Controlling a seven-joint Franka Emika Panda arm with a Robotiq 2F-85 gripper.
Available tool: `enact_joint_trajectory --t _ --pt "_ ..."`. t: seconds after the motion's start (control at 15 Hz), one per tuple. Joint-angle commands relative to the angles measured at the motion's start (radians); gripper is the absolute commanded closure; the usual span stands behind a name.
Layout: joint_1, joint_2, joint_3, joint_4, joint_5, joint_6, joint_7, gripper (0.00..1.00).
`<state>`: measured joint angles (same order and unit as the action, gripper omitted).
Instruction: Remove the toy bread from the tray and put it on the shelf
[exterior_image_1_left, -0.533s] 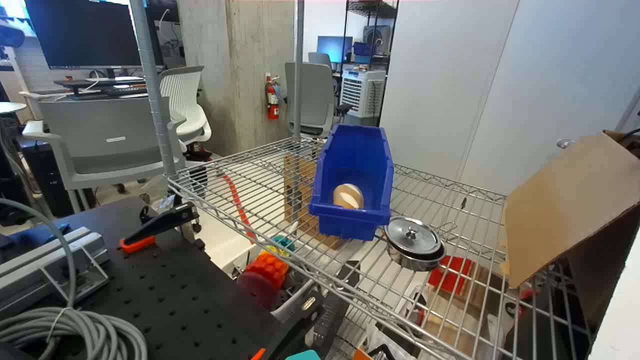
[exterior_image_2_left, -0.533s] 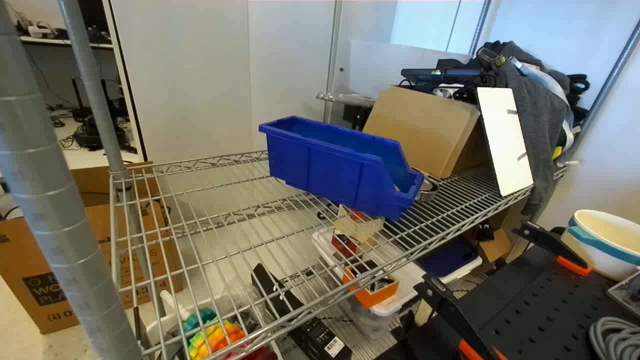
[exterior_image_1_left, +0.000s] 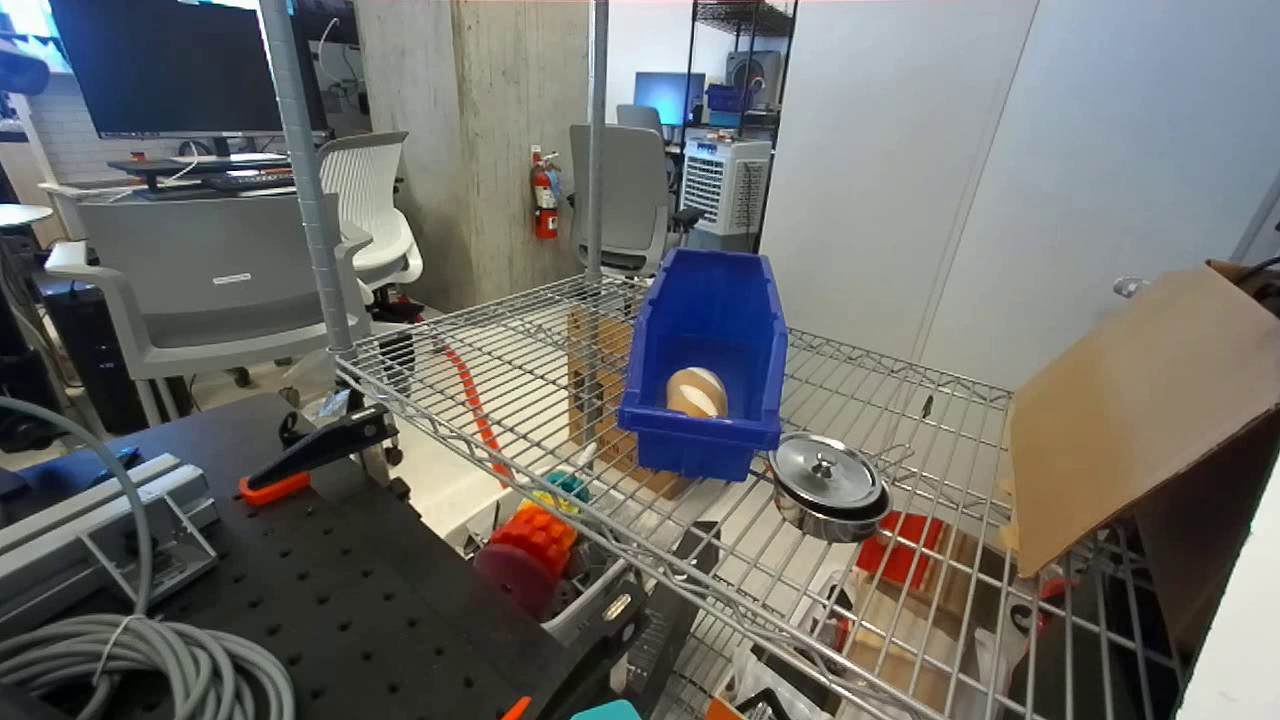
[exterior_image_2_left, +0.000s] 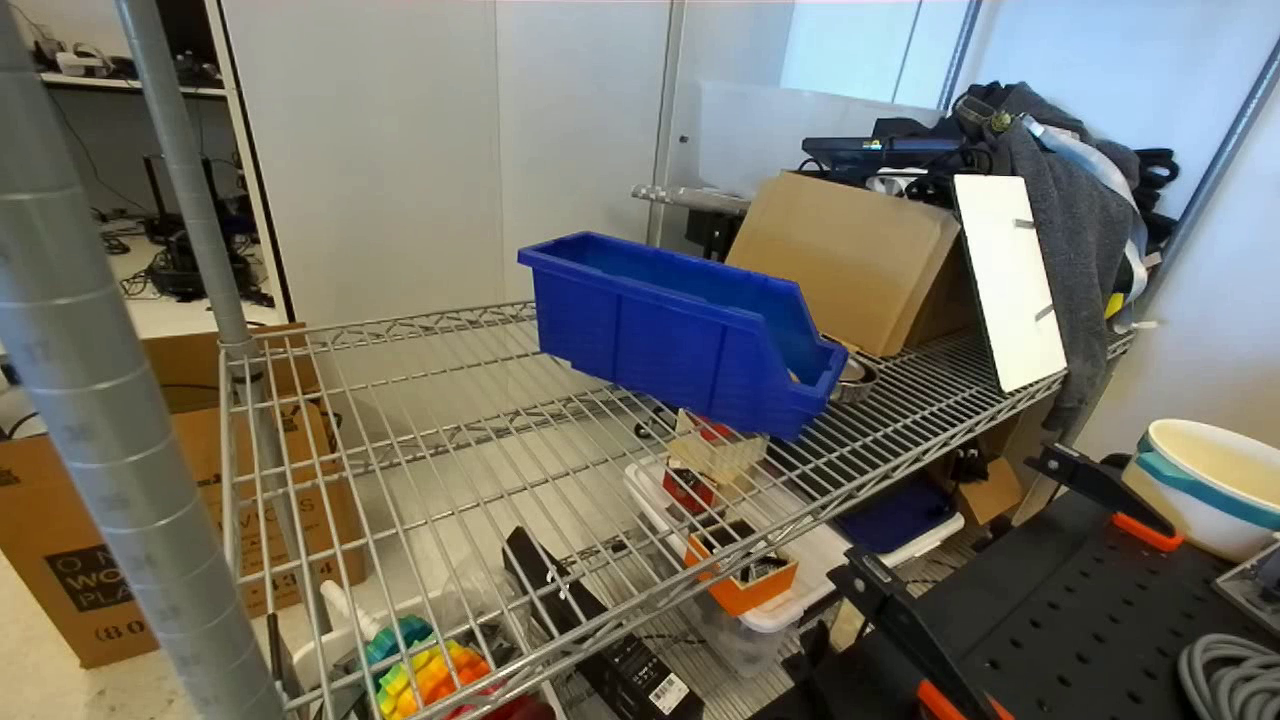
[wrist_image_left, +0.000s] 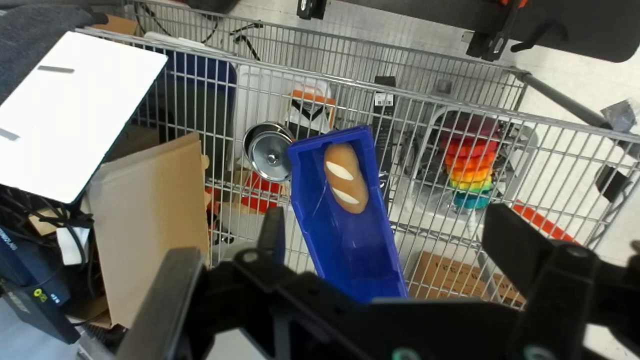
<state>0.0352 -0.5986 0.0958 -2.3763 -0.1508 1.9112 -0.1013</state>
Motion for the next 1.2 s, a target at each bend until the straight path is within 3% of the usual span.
enact_joint_trajectory --t 0.0,0.33,0.67,1.13 --pt "-0.002 0.089 -0.027 0.032 -0.03 0.058 0.0 0.0" --pt "-0.035 0.301 -0.06 0.065 -0.08 0.248 0.005 0.0" --pt "-0.051 0.489 -0.09 0.074 -0.045 0.429 0.026 0.0" --pt "-0.053 0.725 -0.097 0.102 0.135 0.636 0.038 0.0"
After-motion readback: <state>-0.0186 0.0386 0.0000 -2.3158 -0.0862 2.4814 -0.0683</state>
